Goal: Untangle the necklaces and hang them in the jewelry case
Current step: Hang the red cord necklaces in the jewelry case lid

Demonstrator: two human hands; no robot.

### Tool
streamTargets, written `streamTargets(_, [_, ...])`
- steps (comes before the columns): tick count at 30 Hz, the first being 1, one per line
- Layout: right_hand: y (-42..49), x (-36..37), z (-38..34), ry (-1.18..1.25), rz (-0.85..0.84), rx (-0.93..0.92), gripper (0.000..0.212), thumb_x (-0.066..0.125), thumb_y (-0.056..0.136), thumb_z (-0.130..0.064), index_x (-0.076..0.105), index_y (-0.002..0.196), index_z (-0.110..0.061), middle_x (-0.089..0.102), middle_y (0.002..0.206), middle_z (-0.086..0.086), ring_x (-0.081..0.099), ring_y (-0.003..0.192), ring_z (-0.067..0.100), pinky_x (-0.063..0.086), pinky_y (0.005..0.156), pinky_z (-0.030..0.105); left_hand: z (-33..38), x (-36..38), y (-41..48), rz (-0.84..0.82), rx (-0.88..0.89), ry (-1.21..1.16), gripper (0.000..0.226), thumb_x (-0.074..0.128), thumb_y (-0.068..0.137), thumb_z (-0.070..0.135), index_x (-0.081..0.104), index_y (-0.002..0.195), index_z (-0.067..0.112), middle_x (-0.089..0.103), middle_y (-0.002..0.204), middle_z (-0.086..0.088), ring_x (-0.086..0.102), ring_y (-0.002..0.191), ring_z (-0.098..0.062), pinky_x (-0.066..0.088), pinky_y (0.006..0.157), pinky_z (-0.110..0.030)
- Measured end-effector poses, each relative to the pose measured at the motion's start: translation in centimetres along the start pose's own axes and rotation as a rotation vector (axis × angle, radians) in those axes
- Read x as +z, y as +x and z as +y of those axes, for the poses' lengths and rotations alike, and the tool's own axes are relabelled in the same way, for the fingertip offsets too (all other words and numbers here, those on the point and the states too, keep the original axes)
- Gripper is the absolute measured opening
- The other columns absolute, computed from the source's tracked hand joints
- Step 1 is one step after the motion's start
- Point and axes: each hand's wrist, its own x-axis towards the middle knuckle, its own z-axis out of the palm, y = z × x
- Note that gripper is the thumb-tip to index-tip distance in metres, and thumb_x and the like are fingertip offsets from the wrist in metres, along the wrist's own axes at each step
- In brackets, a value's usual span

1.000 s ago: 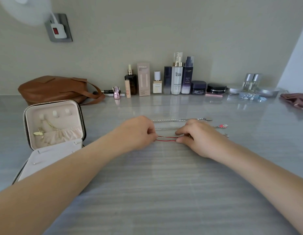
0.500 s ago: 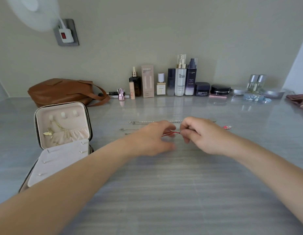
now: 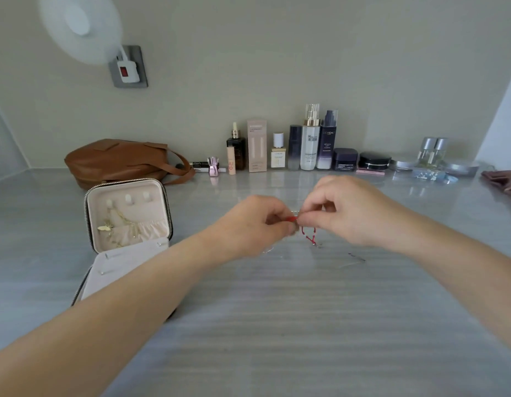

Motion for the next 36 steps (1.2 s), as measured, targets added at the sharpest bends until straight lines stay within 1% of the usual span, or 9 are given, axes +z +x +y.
streamTargets(4, [1.6, -0.8, -3.2, 0.228, 0.004, 0.031, 0.014, 0.068, 0.081, -0.025, 0.067, 0.067, -0.025, 0.064, 0.070, 0.000, 0.052, 0.066, 0.011, 0.045, 0.066, 0.026, -0.3, -2.1, -1.8, 0.035, 0.036, -0.196, 0.015, 0.053, 0.089, 0.003, 0.059, 0.097, 0.014, 0.067, 0.091, -0.003, 0.060, 0.071, -0.002, 0.048, 0.067, -0.017])
streamTargets(7, [2.5, -0.3, -5.0, 0.277, -0.019, 0.032, 0.014, 0.068, 0.081, -0.025, 0.068, 0.067, -0.026, 0.070, 0.080, 0.008, 0.054, 0.073, 0.013, 0.048, 0.074, 0.031, -0.9, -3.3, -3.1, 0.062, 0.024, -0.280, 0.020, 0.049, 0.090, -0.003, 0.059, 0.085, 0.014, 0.066, 0.078, -0.001, 0.064, 0.069, -0.002, 0.050, 0.079, -0.028])
streamTargets(10, [2.9, 0.4, -6.1, 0.268, -0.044, 0.052, 0.014, 0.069, 0.081, -0.024, 0.070, 0.068, -0.024, 0.069, 0.077, 0.004, 0.055, 0.075, 0.012, 0.046, 0.075, 0.029, -1.5, -3.6, -3.8, 0.063, -0.029, -0.366, 0.024, 0.046, 0.091, -0.003, 0.059, 0.079, 0.013, 0.063, 0.067, 0.001, 0.062, 0.060, -0.003, 0.048, 0.071, -0.021])
streamTargets(13, [3.0, 0.9, -6.4, 0.262, -0.063, 0.081, 0.017, 0.068, 0.081, -0.025, 0.067, 0.065, -0.027, 0.065, 0.070, -0.001, 0.053, 0.072, 0.012, 0.044, 0.073, 0.028, -2.1, -3.8, -4.1, 0.068, -0.084, -0.462, 0.021, 0.049, 0.092, 0.004, 0.062, 0.079, 0.013, 0.063, 0.057, 0.006, 0.059, 0.064, -0.015, 0.044, 0.078, -0.035])
streamTargets(17, [2.9, 1.0, -6.3, 0.288, -0.072, 0.099, 0.017, 0.068, 0.082, -0.026, 0.067, 0.064, -0.025, 0.065, 0.068, -0.001, 0.054, 0.065, 0.011, 0.045, 0.069, 0.027, -1.9, -4.2, -4.4, 0.050, -0.105, -0.536, 0.021, 0.047, 0.093, 0.005, 0.062, 0.079, 0.010, 0.063, 0.062, -0.001, 0.058, 0.063, -0.015, 0.041, 0.076, -0.034])
streamTargets(23, [3.0, 0.7, -6.4, 0.401, -0.050, 0.097, 0.019, 0.062, 0.087, -0.014, 0.065, 0.068, -0.016, 0.065, 0.062, -0.005, 0.050, 0.042, -0.002, 0.034, 0.041, 0.006, -1.9, -4.7, -4.1, 0.098, -0.062, -0.461, 0.024, 0.048, 0.095, 0.016, 0.061, 0.075, 0.012, 0.051, 0.055, 0.006, 0.050, 0.053, -0.007, 0.039, 0.074, -0.033])
streamTargets(27, [2.5, 2.0, -5.3, 0.392, -0.131, 0.106, 0.014, 0.067, 0.082, -0.017, 0.064, 0.068, -0.016, 0.064, 0.057, -0.009, 0.050, 0.044, -0.001, 0.040, 0.049, 0.009, -2.1, -5.1, -4.0, 0.161, -0.078, -0.486, 0.027, 0.046, 0.096, 0.014, 0.058, 0.072, 0.013, 0.038, 0.048, 0.009, 0.038, 0.044, -0.004, 0.045, 0.065, -0.027])
streamTargets(30, [1.9, 2.9, -4.1, 0.383, -0.189, 0.135, 0.014, 0.068, 0.081, -0.015, 0.063, 0.068, -0.019, 0.063, 0.056, -0.010, 0.049, 0.044, -0.003, 0.043, 0.053, 0.011, -2.2, -5.5, -4.0, 0.194, -0.089, -0.491, 0.028, 0.044, 0.097, 0.014, 0.057, 0.072, 0.011, 0.032, 0.049, 0.007, 0.029, 0.044, -0.007, 0.033, 0.049, -0.020])
streamTargets(36, [0.8, 3.9, -1.4, 0.314, -0.192, 0.191, 0.011, 0.070, 0.081, -0.018, 0.065, 0.073, -0.024, 0.063, 0.060, -0.009, 0.055, 0.055, 0.005, 0.044, 0.061, 0.020, -2.7, -5.4, -3.4, 0.195, -0.210, -0.221, 0.030, 0.046, 0.094, 0.015, 0.059, 0.068, 0.014, 0.031, 0.053, 0.002, 0.027, 0.045, -0.010, 0.021, 0.044, -0.022])
